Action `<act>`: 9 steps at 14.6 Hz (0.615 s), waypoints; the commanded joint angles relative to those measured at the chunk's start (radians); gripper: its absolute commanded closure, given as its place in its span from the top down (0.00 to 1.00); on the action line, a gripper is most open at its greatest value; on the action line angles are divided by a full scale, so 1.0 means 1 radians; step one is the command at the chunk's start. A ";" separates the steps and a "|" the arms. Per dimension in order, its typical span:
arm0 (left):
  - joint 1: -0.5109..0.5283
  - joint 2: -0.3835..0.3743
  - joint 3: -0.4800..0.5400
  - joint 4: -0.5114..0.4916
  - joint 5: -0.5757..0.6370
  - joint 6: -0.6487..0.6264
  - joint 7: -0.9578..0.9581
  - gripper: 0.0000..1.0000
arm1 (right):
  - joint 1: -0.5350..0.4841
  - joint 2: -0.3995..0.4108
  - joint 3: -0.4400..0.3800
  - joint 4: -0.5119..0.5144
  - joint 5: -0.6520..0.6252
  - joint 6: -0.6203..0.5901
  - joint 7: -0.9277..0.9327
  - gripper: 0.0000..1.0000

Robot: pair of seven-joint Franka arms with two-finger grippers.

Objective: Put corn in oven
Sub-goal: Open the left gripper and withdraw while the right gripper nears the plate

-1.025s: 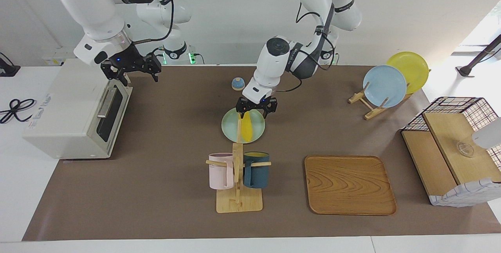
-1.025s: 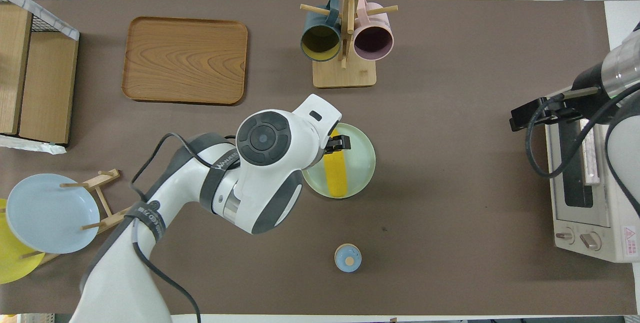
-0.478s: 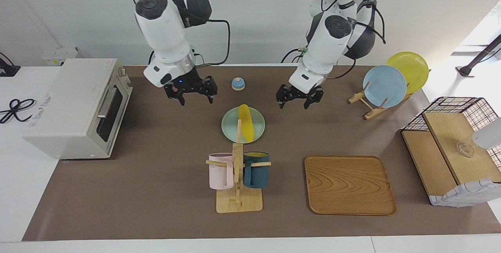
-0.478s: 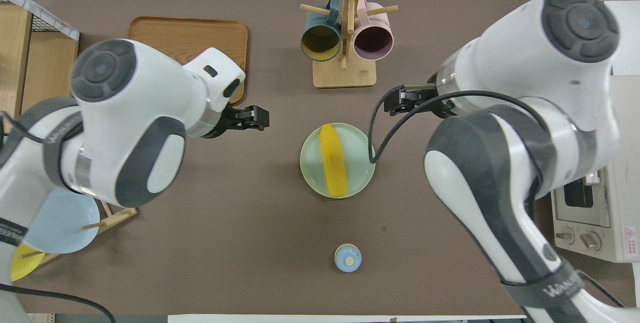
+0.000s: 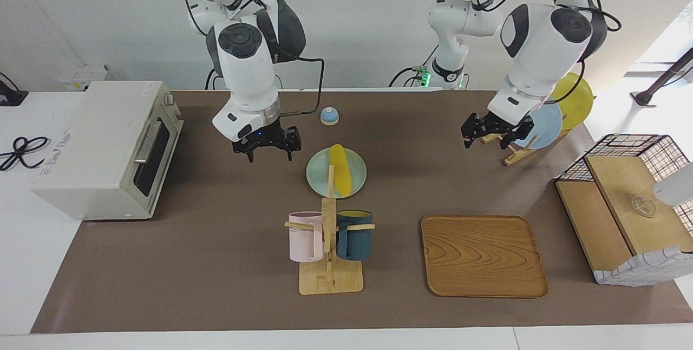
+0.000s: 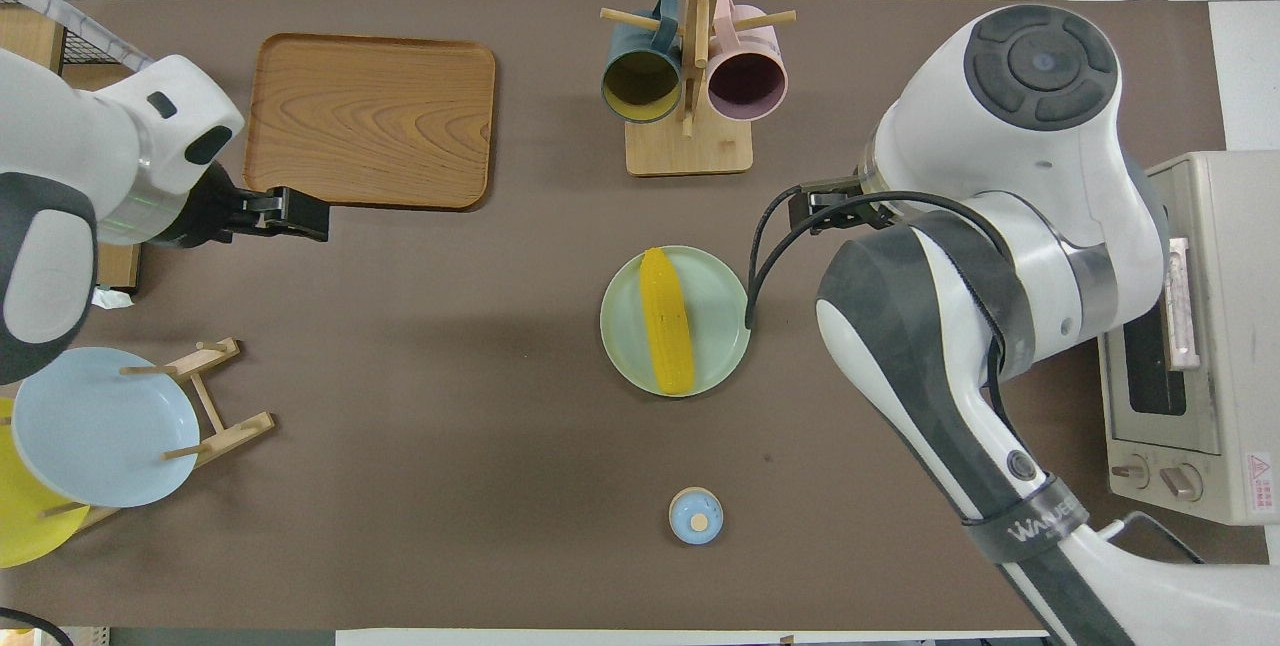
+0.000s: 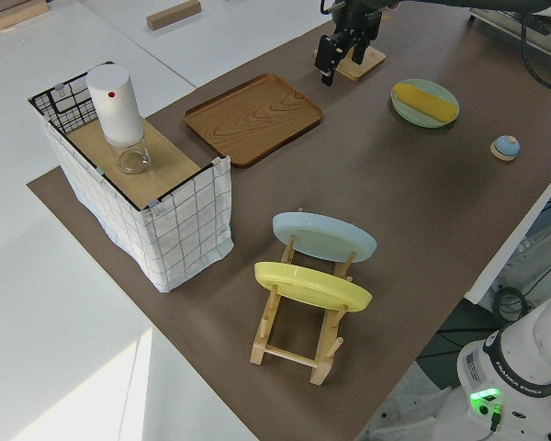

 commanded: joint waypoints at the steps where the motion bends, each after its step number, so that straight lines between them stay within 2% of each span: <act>1: 0.034 -0.042 -0.013 0.003 0.028 -0.061 0.018 1.00 | -0.042 -0.047 0.002 -0.021 -0.096 -0.109 -0.030 1.00; 2: 0.049 -0.064 -0.013 0.015 0.032 -0.096 0.026 1.00 | -0.116 -0.076 0.002 -0.027 -0.102 -0.198 -0.106 0.48; 3: 0.049 -0.078 -0.013 0.024 0.034 -0.124 0.035 1.00 | -0.166 -0.098 0.002 -0.050 -0.102 -0.230 -0.153 0.02; 6: 0.049 -0.099 -0.014 0.079 0.074 -0.220 0.035 1.00 | -0.301 -0.162 0.002 -0.157 -0.102 -0.211 -0.236 0.00; 9: 0.049 -0.110 -0.014 0.093 0.101 -0.239 0.035 1.00 | -0.341 -0.196 0.001 -0.251 -0.142 -0.110 -0.262 0.00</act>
